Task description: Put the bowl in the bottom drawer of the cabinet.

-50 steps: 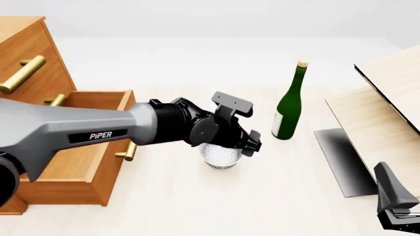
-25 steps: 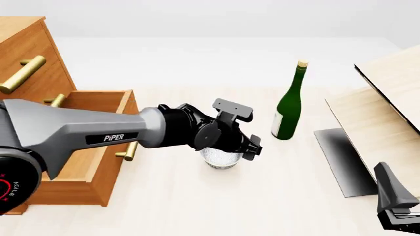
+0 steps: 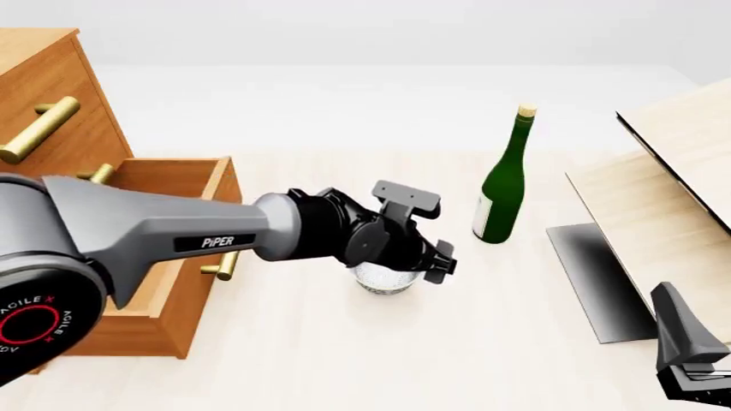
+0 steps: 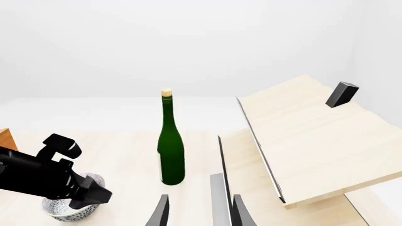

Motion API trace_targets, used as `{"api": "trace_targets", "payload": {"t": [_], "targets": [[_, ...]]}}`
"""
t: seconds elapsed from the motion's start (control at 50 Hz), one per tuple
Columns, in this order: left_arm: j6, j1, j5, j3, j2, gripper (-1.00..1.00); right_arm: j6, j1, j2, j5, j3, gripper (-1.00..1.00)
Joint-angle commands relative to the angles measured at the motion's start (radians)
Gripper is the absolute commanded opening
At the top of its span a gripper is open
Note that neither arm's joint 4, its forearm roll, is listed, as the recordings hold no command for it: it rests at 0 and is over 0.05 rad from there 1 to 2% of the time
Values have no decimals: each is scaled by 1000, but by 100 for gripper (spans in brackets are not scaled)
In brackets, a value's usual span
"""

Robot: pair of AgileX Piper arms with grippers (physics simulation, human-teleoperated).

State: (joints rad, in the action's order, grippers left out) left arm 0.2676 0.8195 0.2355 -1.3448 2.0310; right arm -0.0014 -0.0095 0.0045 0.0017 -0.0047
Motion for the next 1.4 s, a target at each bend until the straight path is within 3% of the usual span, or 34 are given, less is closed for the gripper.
{"api": "trace_targets", "payload": {"t": [0.02, 1.4], "targets": [[11, -4, -19, 3, 23, 100, 0, 0, 0, 0, 0, 100], [74, 26, -87, 55, 69, 100, 0, 0, 0, 0, 0, 100]]}}
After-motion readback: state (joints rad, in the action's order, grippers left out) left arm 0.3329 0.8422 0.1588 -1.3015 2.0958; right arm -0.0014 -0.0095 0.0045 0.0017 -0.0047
